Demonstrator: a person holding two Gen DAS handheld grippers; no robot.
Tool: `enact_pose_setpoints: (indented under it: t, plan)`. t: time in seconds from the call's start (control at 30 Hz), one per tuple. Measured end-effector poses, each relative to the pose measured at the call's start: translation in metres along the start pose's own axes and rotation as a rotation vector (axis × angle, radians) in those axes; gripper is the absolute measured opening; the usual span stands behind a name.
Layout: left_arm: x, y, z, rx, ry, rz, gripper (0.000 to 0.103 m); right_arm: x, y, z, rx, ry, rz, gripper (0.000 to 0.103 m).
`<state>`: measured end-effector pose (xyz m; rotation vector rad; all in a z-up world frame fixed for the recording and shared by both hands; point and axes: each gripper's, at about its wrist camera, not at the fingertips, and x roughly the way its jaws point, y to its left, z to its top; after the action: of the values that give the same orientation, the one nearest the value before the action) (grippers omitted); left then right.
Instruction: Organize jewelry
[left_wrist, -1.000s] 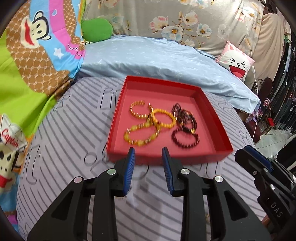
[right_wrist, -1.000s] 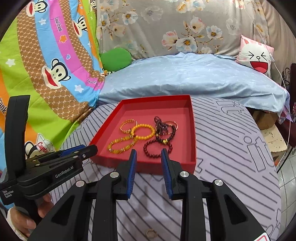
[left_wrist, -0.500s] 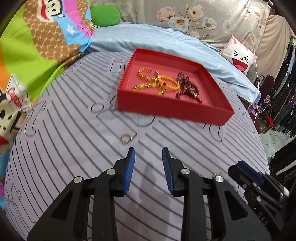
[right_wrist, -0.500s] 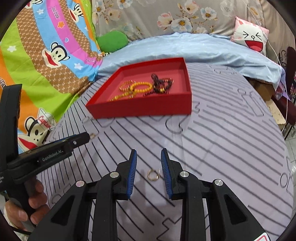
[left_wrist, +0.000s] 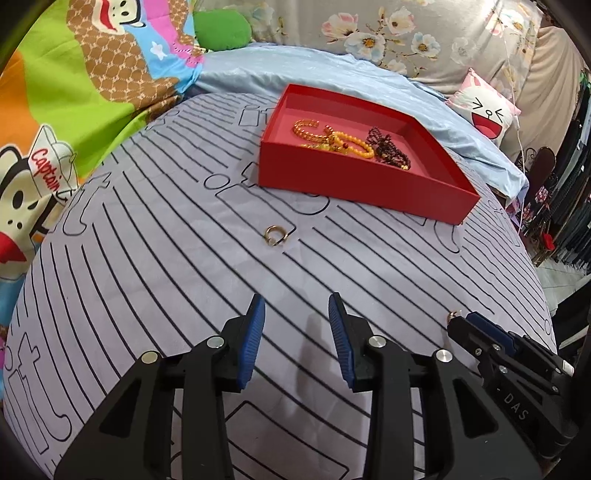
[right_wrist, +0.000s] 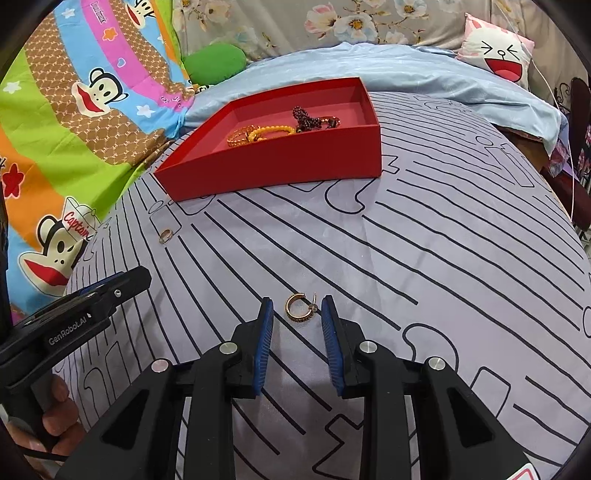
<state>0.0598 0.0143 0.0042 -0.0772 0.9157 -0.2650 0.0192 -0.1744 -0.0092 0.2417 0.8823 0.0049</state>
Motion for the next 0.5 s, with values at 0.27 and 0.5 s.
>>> enact_pose_setpoints:
  t: [0.27, 0.5]
  plan:
    - [0.005, 0.010, 0.001, -0.031, 0.011, 0.019, 0.034, 0.004, 0.007, 0.002, -0.026, -0.010, -0.034, 0.022]
    - [0.014, 0.014, 0.010, -0.042, 0.020, 0.037, 0.034, 0.005, 0.006, 0.002, -0.024, -0.008, -0.036, 0.018]
